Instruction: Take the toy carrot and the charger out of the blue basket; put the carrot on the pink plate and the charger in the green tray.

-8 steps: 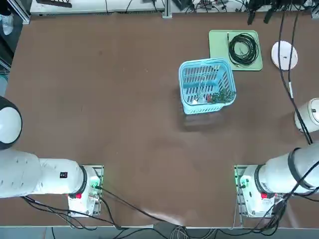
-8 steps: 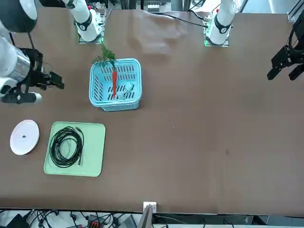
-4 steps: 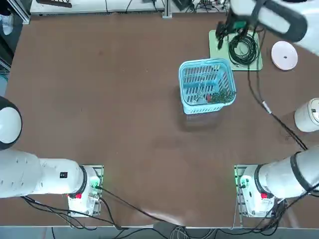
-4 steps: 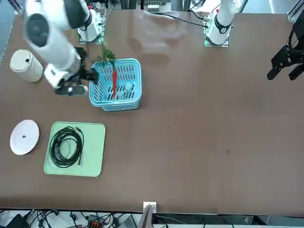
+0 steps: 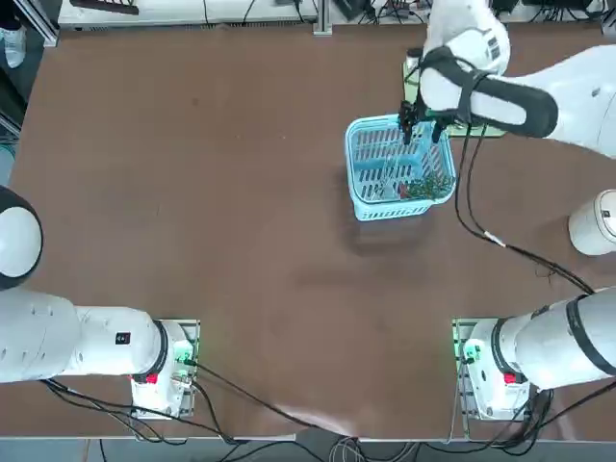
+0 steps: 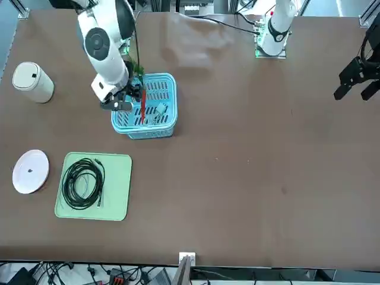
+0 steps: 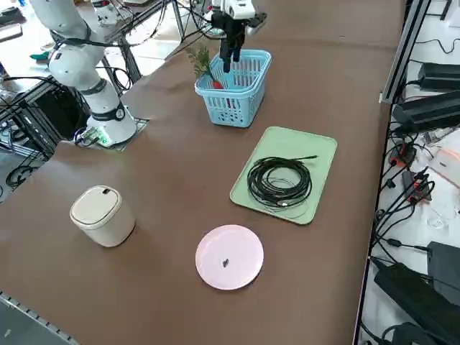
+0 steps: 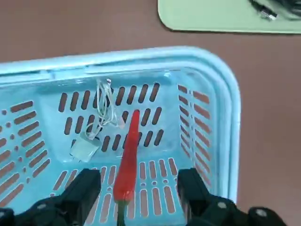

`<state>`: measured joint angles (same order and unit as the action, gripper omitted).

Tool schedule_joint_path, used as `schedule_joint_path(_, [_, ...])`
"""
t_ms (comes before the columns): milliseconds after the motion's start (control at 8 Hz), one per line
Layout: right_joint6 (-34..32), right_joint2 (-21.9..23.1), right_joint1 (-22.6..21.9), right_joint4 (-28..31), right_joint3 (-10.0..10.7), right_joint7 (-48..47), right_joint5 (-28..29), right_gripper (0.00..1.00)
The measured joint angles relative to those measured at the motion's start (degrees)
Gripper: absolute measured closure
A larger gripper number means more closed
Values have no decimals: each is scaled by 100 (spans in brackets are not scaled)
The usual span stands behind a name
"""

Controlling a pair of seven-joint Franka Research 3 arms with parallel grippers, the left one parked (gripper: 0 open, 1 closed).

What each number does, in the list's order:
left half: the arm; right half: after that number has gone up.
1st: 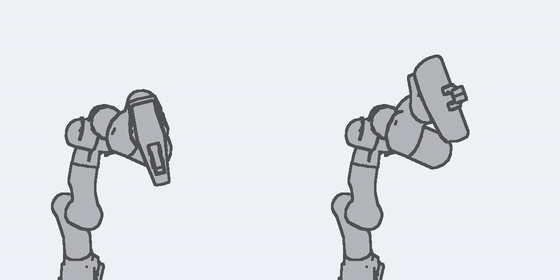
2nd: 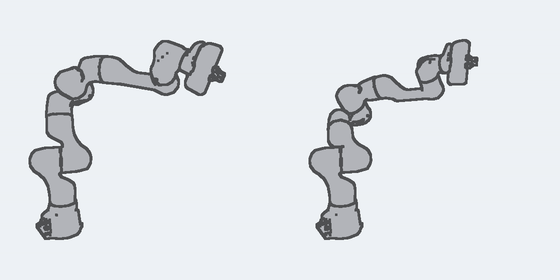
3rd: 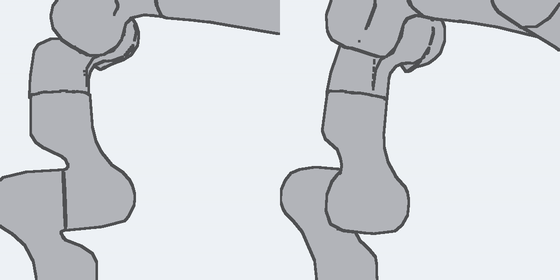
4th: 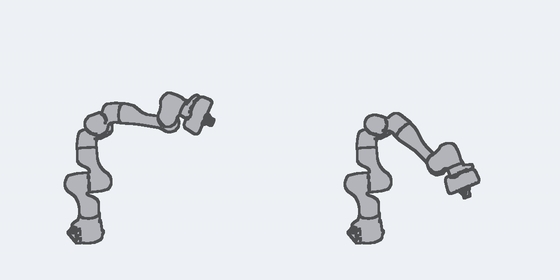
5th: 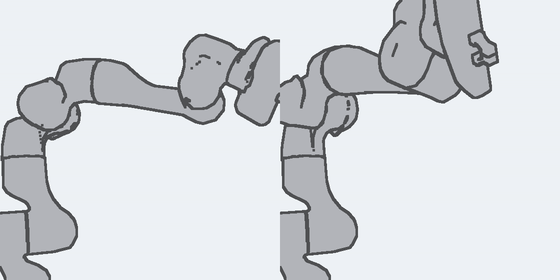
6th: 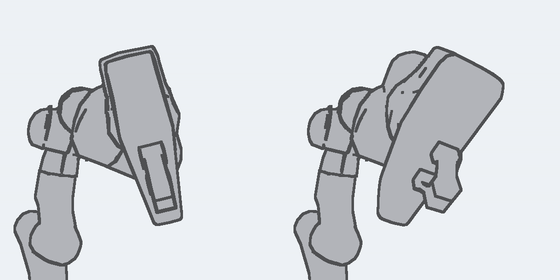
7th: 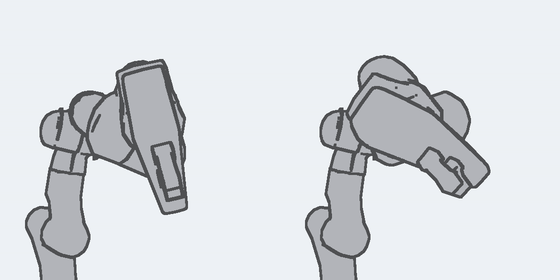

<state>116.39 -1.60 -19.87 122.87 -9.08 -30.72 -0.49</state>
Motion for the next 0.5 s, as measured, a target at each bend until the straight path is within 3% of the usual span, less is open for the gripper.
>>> schedule_joint_path(250, [774,-65,-258,503,9,-355,-31,0])
schedule_joint_path(500, [1051,-290,-683,628,2,-971,-449,0])
